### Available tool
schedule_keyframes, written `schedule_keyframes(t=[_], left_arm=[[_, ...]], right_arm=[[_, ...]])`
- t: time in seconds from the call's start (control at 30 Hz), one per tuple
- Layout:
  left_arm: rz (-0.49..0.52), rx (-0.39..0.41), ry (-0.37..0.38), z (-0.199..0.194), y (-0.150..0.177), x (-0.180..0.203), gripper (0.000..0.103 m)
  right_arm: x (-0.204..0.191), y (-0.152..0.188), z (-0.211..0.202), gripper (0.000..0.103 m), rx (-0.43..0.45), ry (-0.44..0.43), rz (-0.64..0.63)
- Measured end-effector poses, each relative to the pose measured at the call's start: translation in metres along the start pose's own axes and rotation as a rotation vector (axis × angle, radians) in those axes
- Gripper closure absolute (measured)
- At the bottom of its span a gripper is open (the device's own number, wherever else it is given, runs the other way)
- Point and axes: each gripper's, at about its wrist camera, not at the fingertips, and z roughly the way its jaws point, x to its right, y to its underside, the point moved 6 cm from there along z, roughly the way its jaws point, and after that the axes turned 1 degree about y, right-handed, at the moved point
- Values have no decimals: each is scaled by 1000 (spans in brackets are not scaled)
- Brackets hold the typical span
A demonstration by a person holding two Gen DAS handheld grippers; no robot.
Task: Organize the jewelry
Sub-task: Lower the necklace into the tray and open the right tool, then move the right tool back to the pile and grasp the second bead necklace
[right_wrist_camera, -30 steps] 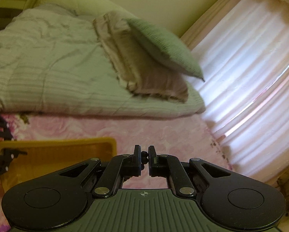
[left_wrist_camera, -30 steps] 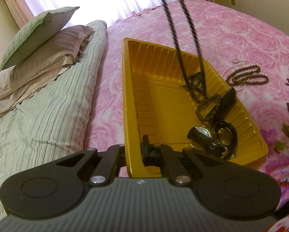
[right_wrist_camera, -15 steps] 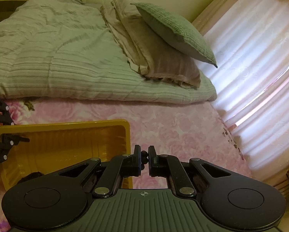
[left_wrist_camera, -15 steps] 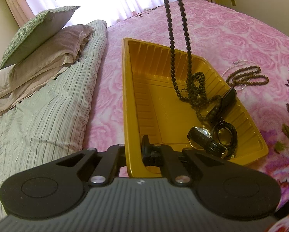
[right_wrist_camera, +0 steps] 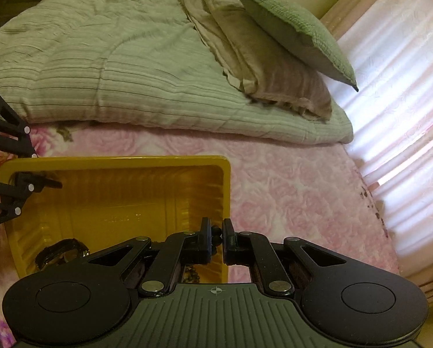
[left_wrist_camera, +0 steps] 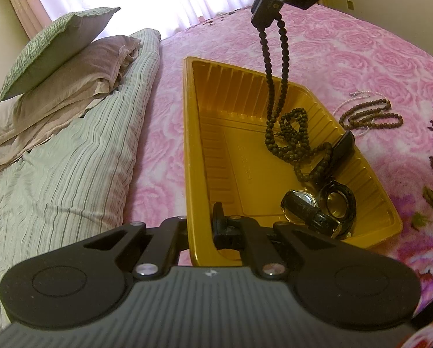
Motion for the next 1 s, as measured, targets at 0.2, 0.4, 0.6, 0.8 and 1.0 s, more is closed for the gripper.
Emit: schedule_keyframes(t=[0.2,0.4,0.6,0.8,1.0], left_arm=[[-1,0,1,0,0,0,99],[-7,-1,3,1,1,-1,99],[-9,-1,3,1,1,-1,99],[-9,0,3,1,1,-1,99],[-7,1,1,0,0,-2,99]], right_arm=[[-2,-3,5,96,-6,-16,6],[-3,-4,8,96,-8,-40,28],[1,-6,-1,96,28,-68,70],[23,4,-26,77,81,-14,158],[41,52,-49,62,110,34,350]])
